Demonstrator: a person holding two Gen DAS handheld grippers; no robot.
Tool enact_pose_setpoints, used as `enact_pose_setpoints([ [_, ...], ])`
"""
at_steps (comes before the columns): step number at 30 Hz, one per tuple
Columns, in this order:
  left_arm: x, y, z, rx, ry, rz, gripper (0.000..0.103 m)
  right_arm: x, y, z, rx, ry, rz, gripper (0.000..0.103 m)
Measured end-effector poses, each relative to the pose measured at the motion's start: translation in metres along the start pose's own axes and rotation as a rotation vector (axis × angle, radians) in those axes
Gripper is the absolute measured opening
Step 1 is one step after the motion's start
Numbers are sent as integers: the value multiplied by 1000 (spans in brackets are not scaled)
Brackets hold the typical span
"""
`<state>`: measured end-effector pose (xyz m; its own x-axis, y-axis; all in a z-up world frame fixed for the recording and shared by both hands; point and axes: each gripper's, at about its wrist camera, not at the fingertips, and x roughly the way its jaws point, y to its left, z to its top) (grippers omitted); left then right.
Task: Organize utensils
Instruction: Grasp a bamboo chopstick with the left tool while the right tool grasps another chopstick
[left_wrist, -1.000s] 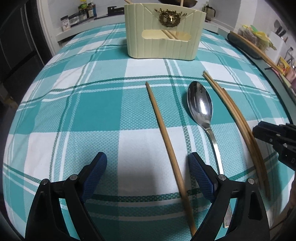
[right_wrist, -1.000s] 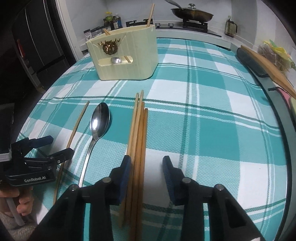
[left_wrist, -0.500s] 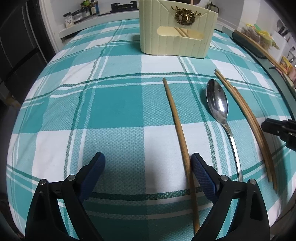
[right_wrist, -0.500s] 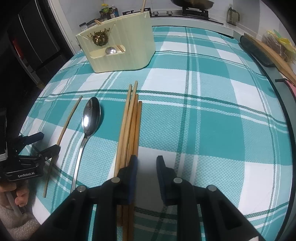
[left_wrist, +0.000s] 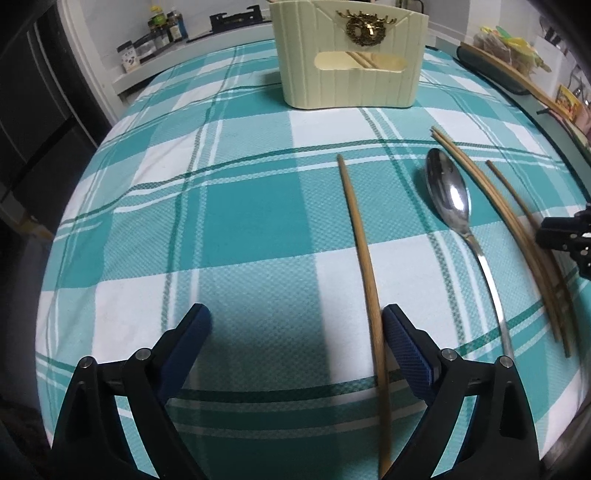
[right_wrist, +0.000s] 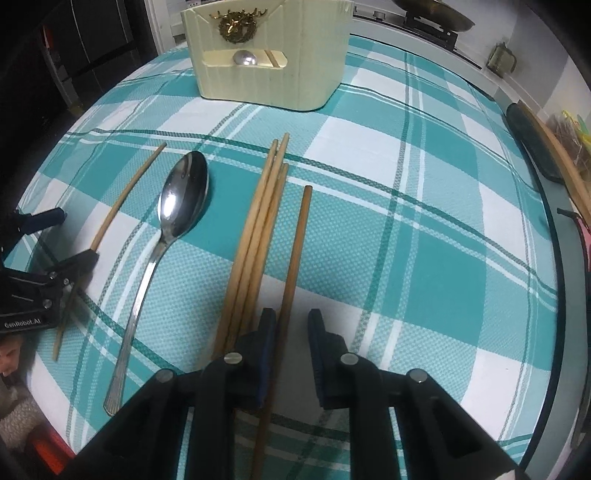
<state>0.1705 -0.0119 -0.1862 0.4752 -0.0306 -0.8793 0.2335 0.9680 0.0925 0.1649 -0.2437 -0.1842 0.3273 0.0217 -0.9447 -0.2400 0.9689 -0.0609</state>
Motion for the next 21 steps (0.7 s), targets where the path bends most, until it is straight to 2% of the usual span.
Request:
enact_pose_setpoints([
  [4,8,19,10,-9,62,-64,94,-1,-11,-4,5,30,27,22],
  [7,14,11,23,55,80,-80,91,2,-12,3,-4,36,35,27],
  [10,19,-4,39,136,81,-85,84,7,-14,17,-2,27,35,30],
  [13,24,-14,57,176,89,-111,66,15,-18,35,21,6,53,31],
  [15,29,-16,69,173,99,-171,25,20,-20,47,34,-6,56,31],
  [16,30,-17,75,176,97,-171,12,22,-20,52,34,-10,49,20],
  [17,32,-18,79,179,101,-163,4,24,-22,57,48,-14,52,12],
  [18,33,-19,82,181,96,-162,4,25,-25,60,73,-11,66,6],
  [21,19,-10,87,153,30,-202,4,15,-33,63,134,-63,103,6],
])
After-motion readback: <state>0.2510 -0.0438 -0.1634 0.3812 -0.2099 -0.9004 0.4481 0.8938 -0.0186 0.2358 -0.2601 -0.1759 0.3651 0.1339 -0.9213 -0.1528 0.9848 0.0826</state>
